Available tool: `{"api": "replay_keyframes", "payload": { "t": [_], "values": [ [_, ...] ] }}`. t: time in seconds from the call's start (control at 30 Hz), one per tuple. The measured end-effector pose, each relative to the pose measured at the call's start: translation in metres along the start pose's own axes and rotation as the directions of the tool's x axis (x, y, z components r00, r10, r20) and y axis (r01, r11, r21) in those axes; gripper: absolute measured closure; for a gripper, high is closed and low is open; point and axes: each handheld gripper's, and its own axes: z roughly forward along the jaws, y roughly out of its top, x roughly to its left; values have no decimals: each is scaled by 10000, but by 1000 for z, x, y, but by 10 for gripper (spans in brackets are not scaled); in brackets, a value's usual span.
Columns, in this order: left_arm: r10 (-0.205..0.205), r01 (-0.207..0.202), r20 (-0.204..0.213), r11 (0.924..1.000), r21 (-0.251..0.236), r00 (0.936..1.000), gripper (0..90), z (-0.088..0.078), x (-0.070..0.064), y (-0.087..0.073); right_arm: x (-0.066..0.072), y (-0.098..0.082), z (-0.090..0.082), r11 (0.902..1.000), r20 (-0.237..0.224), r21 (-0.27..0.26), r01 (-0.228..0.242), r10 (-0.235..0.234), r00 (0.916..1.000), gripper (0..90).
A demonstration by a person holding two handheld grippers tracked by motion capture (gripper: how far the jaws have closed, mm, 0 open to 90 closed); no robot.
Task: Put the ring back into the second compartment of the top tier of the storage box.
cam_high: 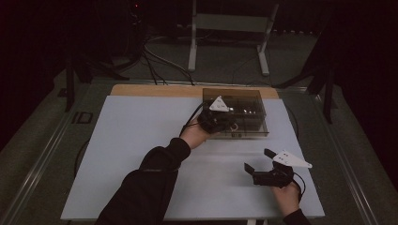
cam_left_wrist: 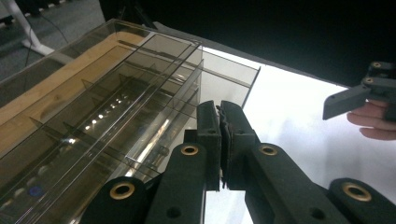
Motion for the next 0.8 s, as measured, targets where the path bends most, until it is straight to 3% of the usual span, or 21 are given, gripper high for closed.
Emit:
{"api": "replay_keyframes", "payload": {
  "t": [0.3,0.4,0.5,0.67,0.8],
  "values": [
    [-283,291,-268,9991,312,9992,865,13,10,0,-1,0,-2,9999,-34,-101,-26,26,10000,1],
    [-214,230,-546,9993,283,9983,865,15,12,0,-2,0,-2,9999,-37,-98,-86,85,10000,1],
    [-410,425,-573,9988,254,9975,860,17,15,1,-3,0,-1,9999,-52,-80,-78,77,10000,1],
    [-820,832,-456,9963,234,9956,589,16,16,2,-2,0,-1,10000,-81,-44,-63,63,9999,1],
    [-781,787,-462,9968,108,9959,463,10,12,3,-3,0,-1,9999,-69,-90,-95,94,9999,1]
  ]
}}
